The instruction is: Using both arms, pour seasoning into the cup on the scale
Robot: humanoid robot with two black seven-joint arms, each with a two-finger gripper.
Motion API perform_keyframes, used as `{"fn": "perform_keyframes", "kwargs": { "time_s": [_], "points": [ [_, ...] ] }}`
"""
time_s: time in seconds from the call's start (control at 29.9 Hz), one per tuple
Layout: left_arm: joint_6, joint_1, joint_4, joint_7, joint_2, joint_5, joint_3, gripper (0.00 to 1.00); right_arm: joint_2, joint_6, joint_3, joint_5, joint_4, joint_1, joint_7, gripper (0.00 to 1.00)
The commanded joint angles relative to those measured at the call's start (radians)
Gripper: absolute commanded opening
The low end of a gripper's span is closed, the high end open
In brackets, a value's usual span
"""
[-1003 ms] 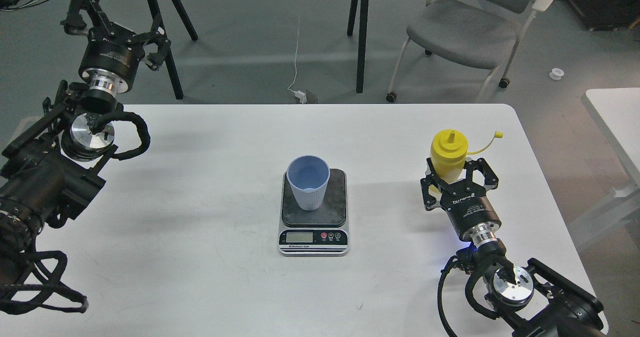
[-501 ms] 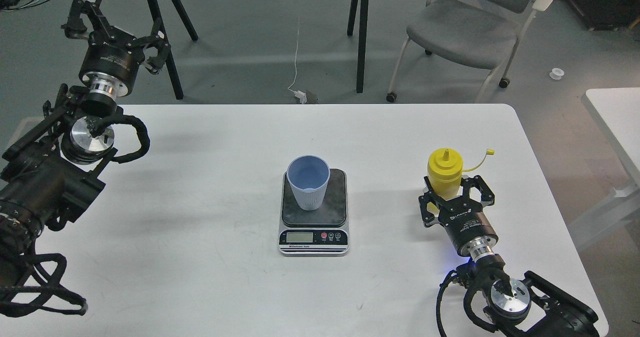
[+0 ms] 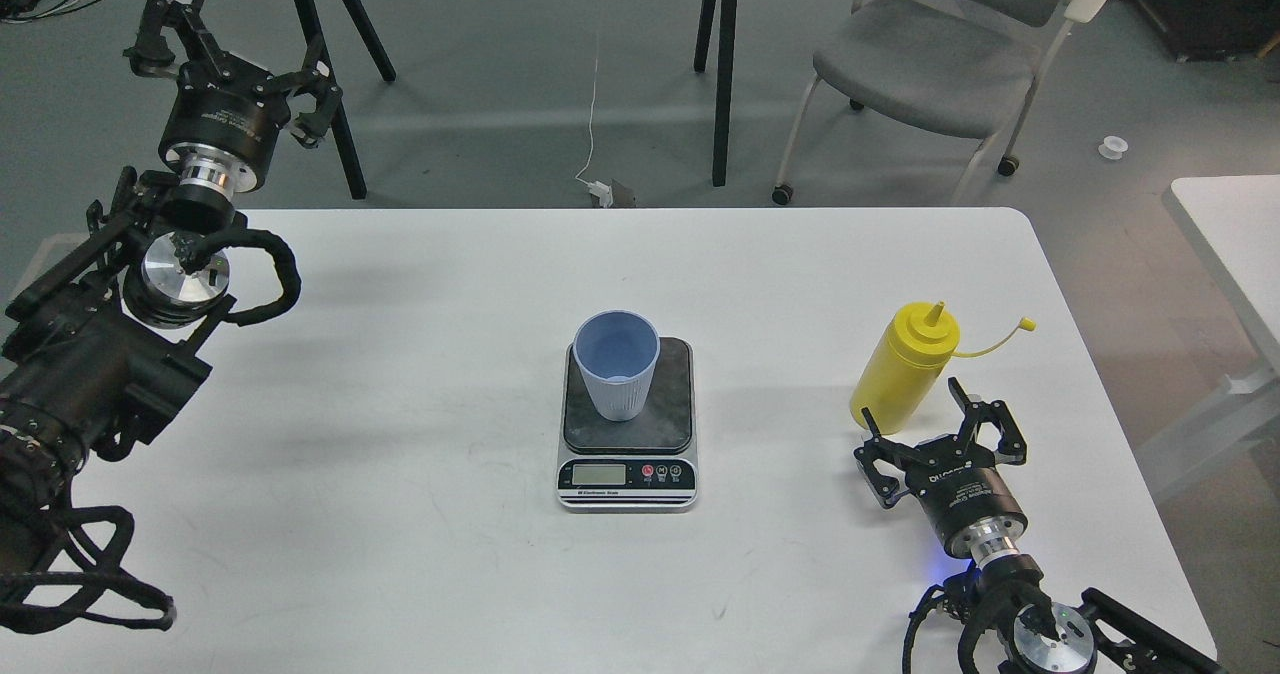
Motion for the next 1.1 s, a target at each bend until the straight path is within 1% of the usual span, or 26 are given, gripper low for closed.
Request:
{"fn": "perform_keyframes", "kwargs": {
  "time_s": [0.0,0.13,0.23,0.37,0.43,0.53,0.6,0.74,0.8,0.87,0.97,1.07],
  "points": [
    [-0.003,0.0,0.0,0.0,-0.001,0.0,-0.001,0.99,-0.063,0.0,0.003,0.0,0.081,-0.051,0.002,0.99],
    [-0.006,0.002,-0.001,-0.001,-0.001,0.0,-0.006,0.99,-0.157,0.0,0.001,-0.001,0.215,-0.116,0.005,0.99],
    [-0.008,0.003,-0.001,-0.001,-0.003,0.0,-0.009,0.99,-0.25,0.0,0.007,-0.003,0.282,-0.156,0.008,0.99],
    [-0.006,0.003,-0.023,-0.001,0.003,0.0,-0.012,0.99,-0.403,0.0,0.055,-0.003,0.309,-0.16,0.011,0.99],
    [-0.006,0.006,-0.034,-0.001,0.017,0.0,-0.012,0.99,-0.443,0.0,0.114,-0.006,0.293,-0.153,0.01,0.99],
    [-0.006,0.008,-0.034,0.0,0.031,-0.002,-0.014,0.99,-0.456,0.0,0.213,-0.007,0.218,-0.121,0.011,1.0],
    [-0.006,0.011,-0.034,0.0,0.031,-0.002,-0.014,0.99,-0.459,0.0,0.245,-0.024,0.146,-0.035,0.01,1.0],
    [-0.015,0.058,-0.037,0.003,0.032,-0.002,-0.018,0.99,-0.445,0.0,0.247,-0.058,0.002,0.14,0.004,1.0],
    [-0.04,0.071,-0.046,0.006,0.032,-0.003,-0.02,0.99,-0.438,0.0,0.238,-0.063,-0.071,0.233,-0.005,1.0],
    [-0.055,0.082,-0.049,0.008,0.034,-0.003,-0.029,0.99,-0.434,0.0,0.219,-0.066,-0.131,0.321,-0.025,1.0],
    [-0.055,0.1,-0.049,0.009,0.048,-0.003,-0.037,0.99,-0.376,0.0,0.182,-0.066,-0.272,0.474,-0.065,1.0],
    [-0.055,0.124,-0.049,0.009,0.069,-0.005,-0.04,0.99,-0.291,0.0,0.172,-0.066,-0.452,0.611,-0.074,1.0]
  ]
}}
